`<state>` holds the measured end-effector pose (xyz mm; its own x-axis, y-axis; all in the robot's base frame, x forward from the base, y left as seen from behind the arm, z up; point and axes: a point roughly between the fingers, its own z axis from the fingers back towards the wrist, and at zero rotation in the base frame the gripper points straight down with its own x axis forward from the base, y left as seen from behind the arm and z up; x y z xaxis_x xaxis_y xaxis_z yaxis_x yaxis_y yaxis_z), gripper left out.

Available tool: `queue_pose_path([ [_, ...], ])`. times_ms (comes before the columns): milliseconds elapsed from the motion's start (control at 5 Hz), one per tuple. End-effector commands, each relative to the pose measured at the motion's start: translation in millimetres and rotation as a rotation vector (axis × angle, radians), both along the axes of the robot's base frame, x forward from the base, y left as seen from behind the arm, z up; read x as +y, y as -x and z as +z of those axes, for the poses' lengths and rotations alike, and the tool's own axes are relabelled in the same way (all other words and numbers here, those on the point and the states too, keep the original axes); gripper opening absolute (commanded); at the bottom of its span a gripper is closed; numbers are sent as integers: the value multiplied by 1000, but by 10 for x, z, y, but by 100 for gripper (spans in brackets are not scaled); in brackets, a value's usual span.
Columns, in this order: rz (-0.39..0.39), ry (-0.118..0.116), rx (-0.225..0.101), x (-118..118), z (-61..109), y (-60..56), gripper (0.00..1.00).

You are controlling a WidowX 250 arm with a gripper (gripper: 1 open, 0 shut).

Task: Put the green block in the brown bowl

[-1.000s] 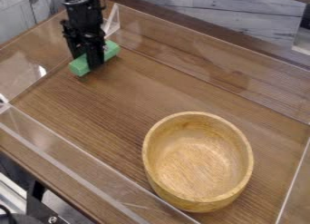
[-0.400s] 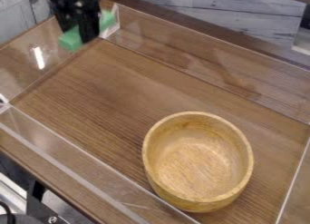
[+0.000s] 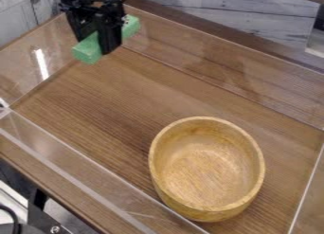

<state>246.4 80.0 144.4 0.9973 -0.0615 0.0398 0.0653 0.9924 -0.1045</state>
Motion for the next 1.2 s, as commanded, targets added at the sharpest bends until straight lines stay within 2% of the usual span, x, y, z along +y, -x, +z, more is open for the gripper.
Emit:
queue_pose_path([
  [0,-17,-3,-29,-267,149,128,0],
  [200,-44,5,-17,-530,164,267,0],
  [600,-49,14,3,-1056,123,498,0],
  [800,-47,15,2,-1247,96,579,0],
  [1000,-24,15,-3,-1400,77,576,0],
])
